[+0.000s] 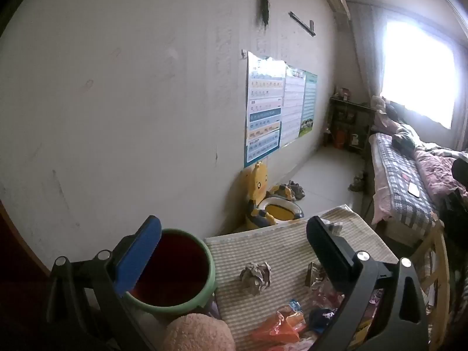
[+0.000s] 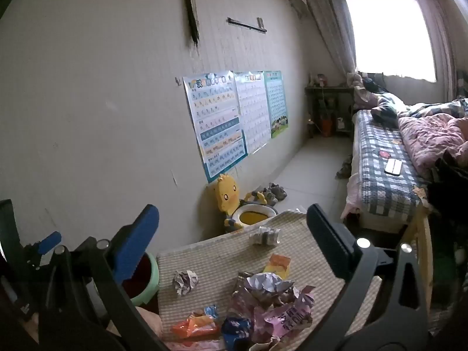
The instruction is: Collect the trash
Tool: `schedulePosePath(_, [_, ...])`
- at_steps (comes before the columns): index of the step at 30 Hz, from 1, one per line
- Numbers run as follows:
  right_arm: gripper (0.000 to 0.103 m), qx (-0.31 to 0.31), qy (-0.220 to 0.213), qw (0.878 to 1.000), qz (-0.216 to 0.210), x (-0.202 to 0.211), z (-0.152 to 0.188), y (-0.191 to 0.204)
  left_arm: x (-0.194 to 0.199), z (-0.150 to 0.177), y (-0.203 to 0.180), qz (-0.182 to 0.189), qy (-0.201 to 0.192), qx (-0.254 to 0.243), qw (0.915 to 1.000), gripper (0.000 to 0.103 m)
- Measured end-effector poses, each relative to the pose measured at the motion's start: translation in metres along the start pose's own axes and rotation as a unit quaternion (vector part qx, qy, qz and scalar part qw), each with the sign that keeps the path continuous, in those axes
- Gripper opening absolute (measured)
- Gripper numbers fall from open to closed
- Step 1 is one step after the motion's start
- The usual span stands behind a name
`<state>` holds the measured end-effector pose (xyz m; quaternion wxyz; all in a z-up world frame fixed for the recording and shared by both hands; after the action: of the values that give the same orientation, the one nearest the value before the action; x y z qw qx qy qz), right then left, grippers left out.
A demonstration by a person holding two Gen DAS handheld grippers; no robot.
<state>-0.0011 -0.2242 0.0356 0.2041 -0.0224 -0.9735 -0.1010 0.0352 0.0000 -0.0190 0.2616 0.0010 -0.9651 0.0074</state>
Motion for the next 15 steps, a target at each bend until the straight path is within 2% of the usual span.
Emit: schedulePosePath(15, [0.1,0.001,0.003,1.0,0.001,0.0015,0.0003,0.0043,0.0008,0.0051,0.0044,-0.003,0.004,-0.005,1.0,0.095])
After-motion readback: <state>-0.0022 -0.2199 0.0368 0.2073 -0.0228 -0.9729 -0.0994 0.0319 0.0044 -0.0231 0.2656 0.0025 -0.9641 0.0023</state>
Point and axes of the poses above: each gripper's, at about its wrist camera, not at the fingertips, and x roughly against the way its jaws point, y to its left, z to its underside, the point moved 4 cm from there along -x, roughly the way its jaws point, and after that the axes turned 2 degrees about y, right-handed, at the moved point
